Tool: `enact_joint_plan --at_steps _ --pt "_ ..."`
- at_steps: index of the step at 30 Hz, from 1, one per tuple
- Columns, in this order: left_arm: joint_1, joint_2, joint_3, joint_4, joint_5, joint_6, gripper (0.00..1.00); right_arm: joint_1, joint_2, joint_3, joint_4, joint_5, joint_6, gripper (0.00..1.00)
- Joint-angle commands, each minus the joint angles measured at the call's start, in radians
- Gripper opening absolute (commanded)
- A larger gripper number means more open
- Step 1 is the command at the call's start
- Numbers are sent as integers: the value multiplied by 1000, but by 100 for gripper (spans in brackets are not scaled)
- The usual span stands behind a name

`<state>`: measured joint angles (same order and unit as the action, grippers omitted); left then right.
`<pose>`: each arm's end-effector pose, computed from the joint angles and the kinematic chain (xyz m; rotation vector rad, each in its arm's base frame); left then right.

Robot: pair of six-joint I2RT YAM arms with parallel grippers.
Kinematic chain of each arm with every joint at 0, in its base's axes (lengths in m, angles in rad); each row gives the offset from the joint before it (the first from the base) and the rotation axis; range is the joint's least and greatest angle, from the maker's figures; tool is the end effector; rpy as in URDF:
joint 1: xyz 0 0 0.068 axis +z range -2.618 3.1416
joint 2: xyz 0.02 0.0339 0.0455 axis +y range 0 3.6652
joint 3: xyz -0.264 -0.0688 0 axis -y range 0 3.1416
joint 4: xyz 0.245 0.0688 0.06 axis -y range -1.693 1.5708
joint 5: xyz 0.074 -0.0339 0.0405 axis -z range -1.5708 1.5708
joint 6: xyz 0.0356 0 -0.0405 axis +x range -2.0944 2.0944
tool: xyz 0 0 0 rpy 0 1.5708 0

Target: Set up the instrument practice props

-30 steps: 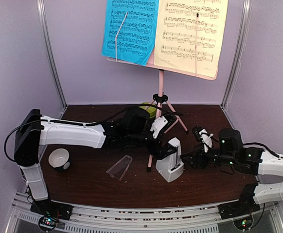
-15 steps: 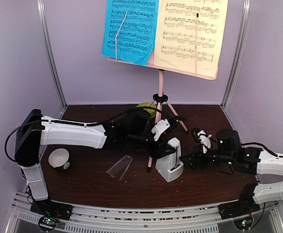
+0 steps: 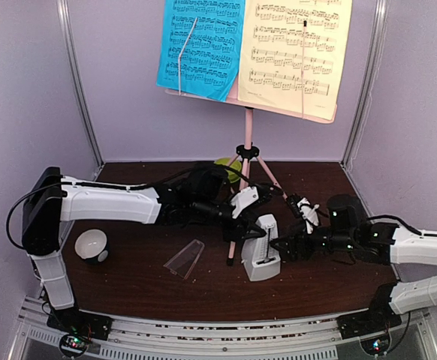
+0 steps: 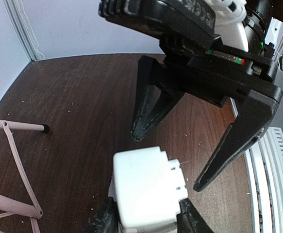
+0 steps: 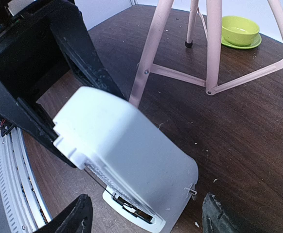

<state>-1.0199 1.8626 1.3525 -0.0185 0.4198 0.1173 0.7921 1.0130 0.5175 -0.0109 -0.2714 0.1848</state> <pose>0.2133 -0.3749 0.2454 1.4032 1.6992 -0.9669 0.1470 0.1626 0.2212 -0.8156 2.0192 0.8616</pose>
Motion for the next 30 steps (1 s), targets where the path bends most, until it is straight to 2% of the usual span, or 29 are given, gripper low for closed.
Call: enact_joint_plan --at_steps 1,9,16,25,27,30 --pt "12 -34 5 -18 43 27 31 -5 15 41 37 -17 -8 78" --pt "12 -31 -4 -10 78 37 30 -5 65 51 96 -42 -3 73" --pt "12 -31 -13 2 93 35 28 -9 87 43 141 -56 27 59" --pt "12 -31 -17 -3 112 56 25 -38 93 35 175 -155 51 38" --pt "12 -31 -15 -7 111 62 24 -46 95 28 183 -178 62 34" --pt "12 -31 -13 -13 106 65 24 -53 94 23 185 -198 68 35"
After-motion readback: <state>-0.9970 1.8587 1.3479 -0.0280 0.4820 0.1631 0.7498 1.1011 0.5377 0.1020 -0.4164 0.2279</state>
